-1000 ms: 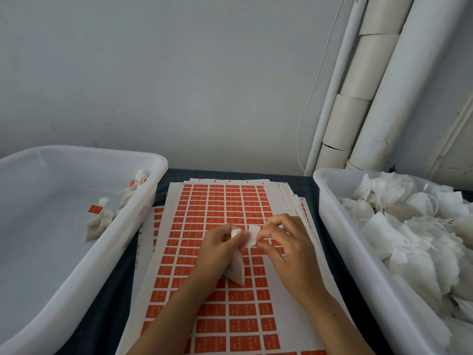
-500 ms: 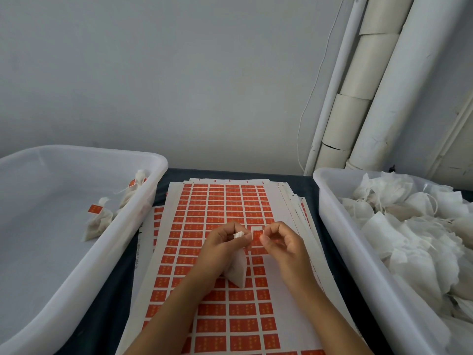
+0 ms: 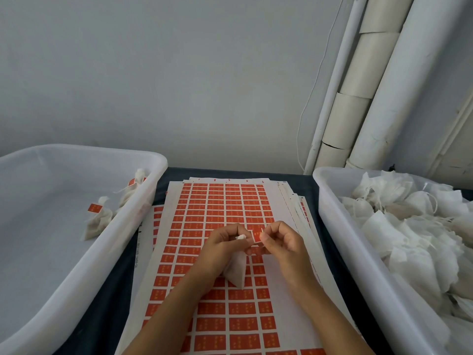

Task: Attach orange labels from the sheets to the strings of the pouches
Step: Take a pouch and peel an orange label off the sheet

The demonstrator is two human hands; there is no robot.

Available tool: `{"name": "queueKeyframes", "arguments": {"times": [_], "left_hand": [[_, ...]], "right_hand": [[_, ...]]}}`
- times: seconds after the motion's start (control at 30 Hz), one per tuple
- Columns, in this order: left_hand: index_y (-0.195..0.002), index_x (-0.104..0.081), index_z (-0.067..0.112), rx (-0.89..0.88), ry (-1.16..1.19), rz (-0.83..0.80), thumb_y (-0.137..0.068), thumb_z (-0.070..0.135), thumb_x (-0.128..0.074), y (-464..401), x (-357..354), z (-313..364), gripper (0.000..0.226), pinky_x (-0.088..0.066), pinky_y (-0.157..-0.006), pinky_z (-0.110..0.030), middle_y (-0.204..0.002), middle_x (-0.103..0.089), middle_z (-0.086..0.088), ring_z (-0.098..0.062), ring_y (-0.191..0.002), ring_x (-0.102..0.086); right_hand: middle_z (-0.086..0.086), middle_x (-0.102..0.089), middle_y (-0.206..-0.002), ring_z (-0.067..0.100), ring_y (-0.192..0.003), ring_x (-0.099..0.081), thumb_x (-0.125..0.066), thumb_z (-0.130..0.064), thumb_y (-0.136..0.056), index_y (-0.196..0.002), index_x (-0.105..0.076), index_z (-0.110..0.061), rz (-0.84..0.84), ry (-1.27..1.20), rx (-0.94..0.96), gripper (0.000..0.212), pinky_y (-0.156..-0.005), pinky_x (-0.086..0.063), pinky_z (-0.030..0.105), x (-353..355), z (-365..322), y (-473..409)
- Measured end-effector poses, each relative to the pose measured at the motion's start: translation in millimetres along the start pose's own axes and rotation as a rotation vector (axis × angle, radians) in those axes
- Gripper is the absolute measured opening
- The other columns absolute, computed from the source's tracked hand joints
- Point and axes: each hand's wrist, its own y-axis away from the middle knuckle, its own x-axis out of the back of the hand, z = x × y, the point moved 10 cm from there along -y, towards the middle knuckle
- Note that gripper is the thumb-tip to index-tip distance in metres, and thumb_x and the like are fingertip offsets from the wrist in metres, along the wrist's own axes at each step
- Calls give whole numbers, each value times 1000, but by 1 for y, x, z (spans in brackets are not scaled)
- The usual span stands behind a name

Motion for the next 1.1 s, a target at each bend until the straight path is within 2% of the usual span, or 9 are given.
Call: {"name": "queueKeyframes", "arguments": {"times": [0.2,0.4,0.6,0.7,0.8,0.9,1.1], "left_hand": [[-68,-64,19,-18,-37,8,-92,10,-55,0,0,1,27,-46,-65,-17,-65,-65,7,-4,-65,-61],[-67,-64,22,-56,-38,3,-91,9,-55,0,0,2,28,-47,-60,-9,-65,-64,8,-3,-64,-61],[-72,-64,18,-52,-29,-15,-93,11,-53,0,-2,1,24,-47,-59,-8,-67,-65,9,-3,-65,-62],[-75,-65,18,-41,-14,-30,-93,21,-54,0,-4,1,21,-49,-66,-13,-71,-66,7,-7,-73,-65],[-77,-67,20,-48,-37,1,-81,36,-64,2,-5,3,17,-51,-64,-17,-72,-70,8,-11,-72,-69],[-81,-69,16,-67,-103,63,-86,28,-65,0,0,0,14,-56,-67,-23,-77,-72,2,-16,-75,-70],[-83,-70,14,-78,-139,92,-88,25,-64,-3,3,-3,13,-56,-71,-21,-81,-71,-1,-15,-78,-68]], "right_hand": [[-5,-64,-87,13,-87,-63,-57,-19,-91,-83,-56,-17,0,52,28,8,-78,-53,16,1,-1,-2],[2,-64,-87,17,-85,-64,-57,-15,-91,-83,-56,-12,19,37,36,8,-80,-55,23,2,-2,-2],[-4,-66,-85,9,-83,-64,-59,-15,-89,-82,-57,-14,62,17,36,7,-70,-50,10,6,-1,-2],[-7,-66,-85,6,-83,-64,-60,-16,-89,-82,-57,-15,87,19,43,8,-71,-51,10,9,-2,-2],[-5,-66,-86,9,-84,-66,-60,-16,-89,-82,-57,-14,82,16,44,8,-74,-54,16,8,-2,-2],[-8,-65,-83,7,-82,-65,-61,-15,-88,-79,-55,-15,98,31,54,11,-74,-53,14,9,-2,-1],[-9,-64,-82,5,-81,-63,-64,-15,-87,-78,-56,-16,113,38,56,11,-70,-50,8,12,0,-3]]}}
